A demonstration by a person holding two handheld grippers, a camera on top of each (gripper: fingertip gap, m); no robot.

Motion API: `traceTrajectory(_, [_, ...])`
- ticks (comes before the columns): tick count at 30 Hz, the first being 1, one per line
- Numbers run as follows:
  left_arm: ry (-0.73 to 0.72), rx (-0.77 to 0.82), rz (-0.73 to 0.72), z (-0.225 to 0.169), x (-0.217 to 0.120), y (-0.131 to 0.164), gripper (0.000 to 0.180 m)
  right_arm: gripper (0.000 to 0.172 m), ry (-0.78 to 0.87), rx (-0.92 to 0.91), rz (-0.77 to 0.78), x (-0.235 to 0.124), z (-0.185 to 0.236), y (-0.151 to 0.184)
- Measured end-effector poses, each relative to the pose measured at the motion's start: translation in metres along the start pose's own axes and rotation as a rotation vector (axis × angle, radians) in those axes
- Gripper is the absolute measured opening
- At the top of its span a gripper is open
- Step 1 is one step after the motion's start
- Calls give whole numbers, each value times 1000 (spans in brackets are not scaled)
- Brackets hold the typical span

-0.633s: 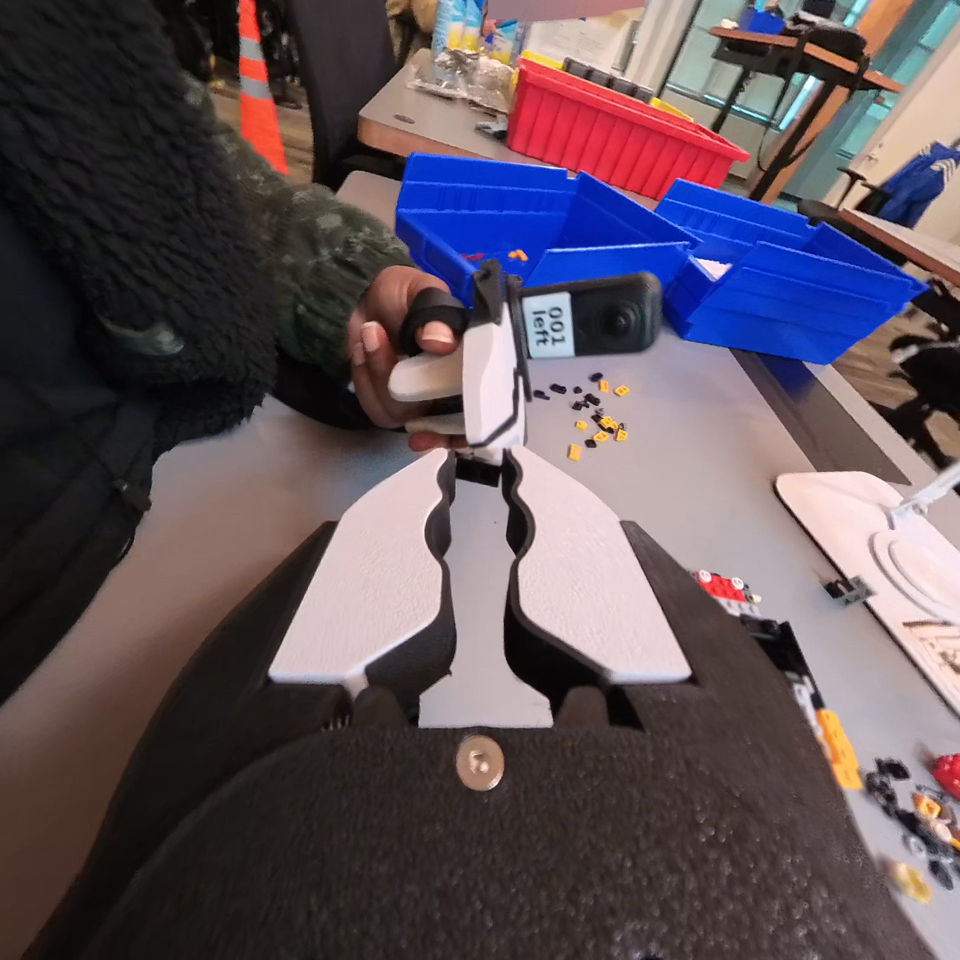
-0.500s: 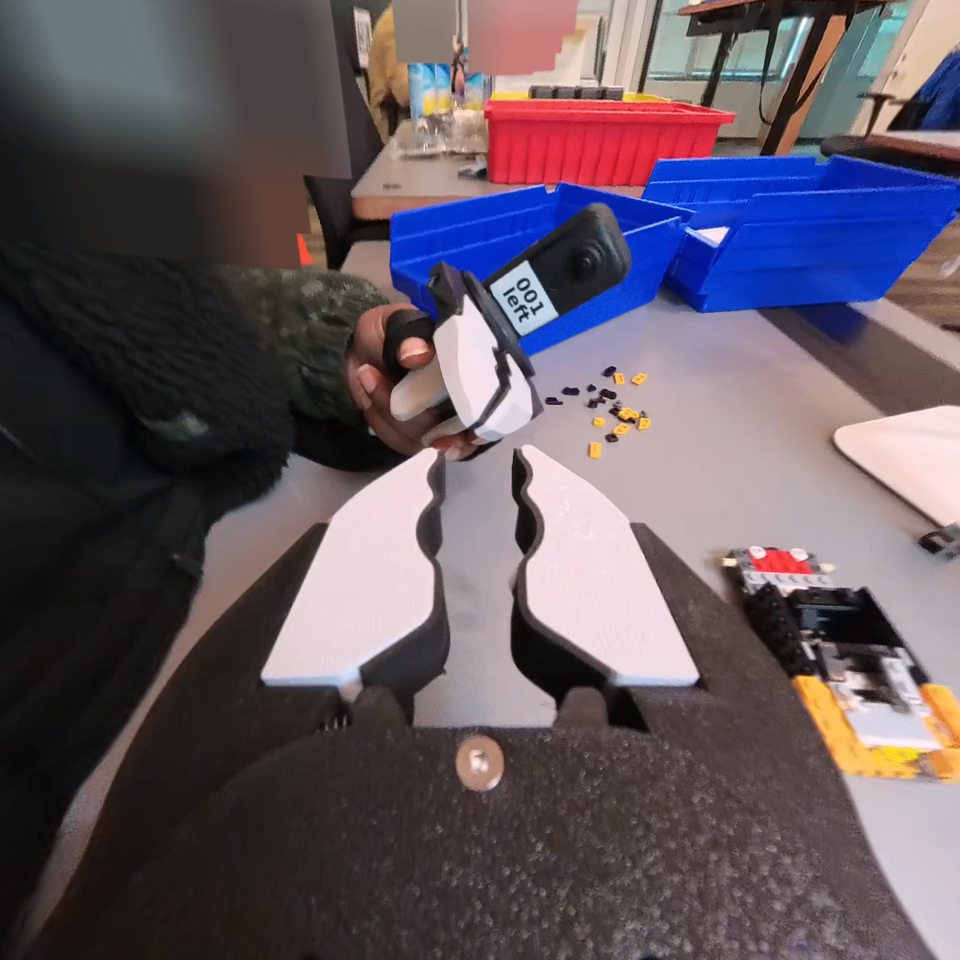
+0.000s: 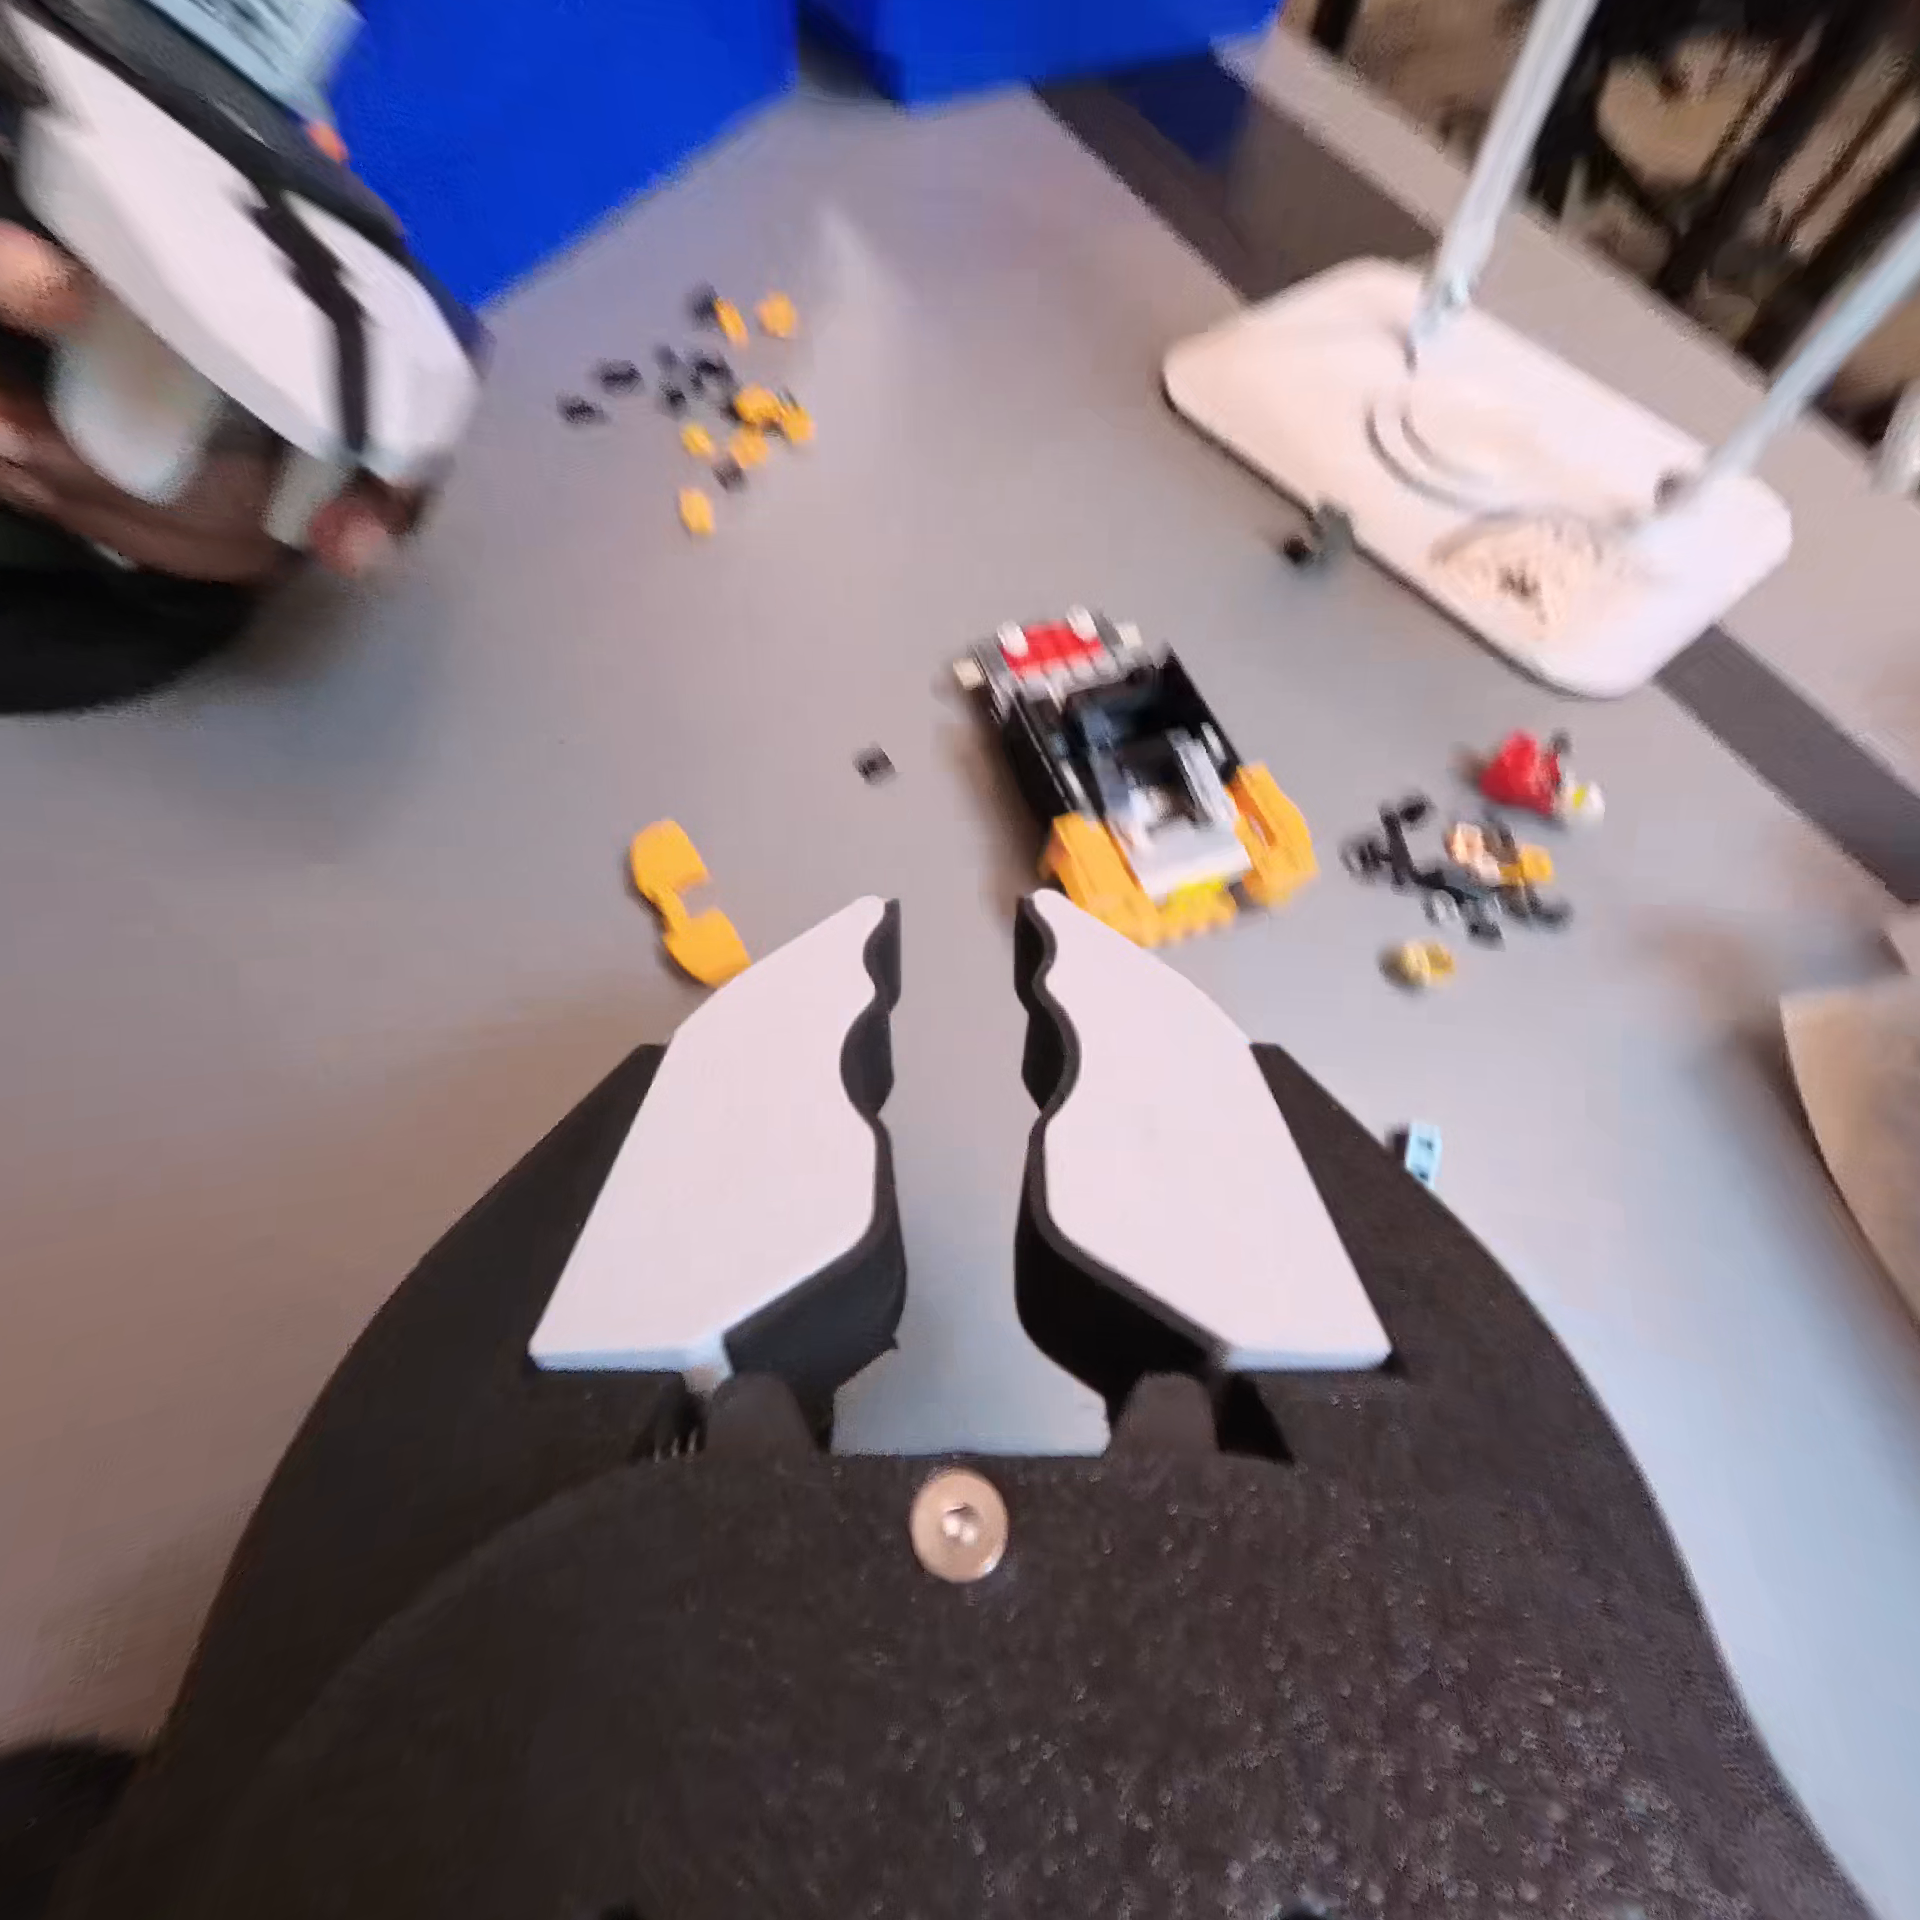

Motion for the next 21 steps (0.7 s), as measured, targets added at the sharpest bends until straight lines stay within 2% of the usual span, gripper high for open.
traceTrajectory(4, [-142,149,0,-1,-2,-1,2,21,-101,52,219,-4,-7,33])
traceTrajectory(6, [-221,242,-7,-3,-3,-2,0,21,-118,29,281,-9,-6,41])
traceTrajectory(8, [-313,343,-20,-5,-5,-3,0,21,-94,27,292,-17,-10,42])
traceTrajectory(11, [-432,472,-43,-7,-8,-5,0,21,42,88,263,-25,-27,44])
traceTrajectory(15, [-523,591,-85,-11,-12,-7,0,24,261,146,243,-16,-52,54])
traceTrajectory(21, [-548,658,-89,-16,-14,-8,0,31,221,157,282,13,-75,80])
Point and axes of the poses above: each gripper's, where its closed fingertips meet, x out along the fingers, y out of its underside, z = x × y across the jaws, the point moved 8 cm from there along -x, back along the fingers, and after that the axes turned 12 degrees about -x, right-handed, at the moved point
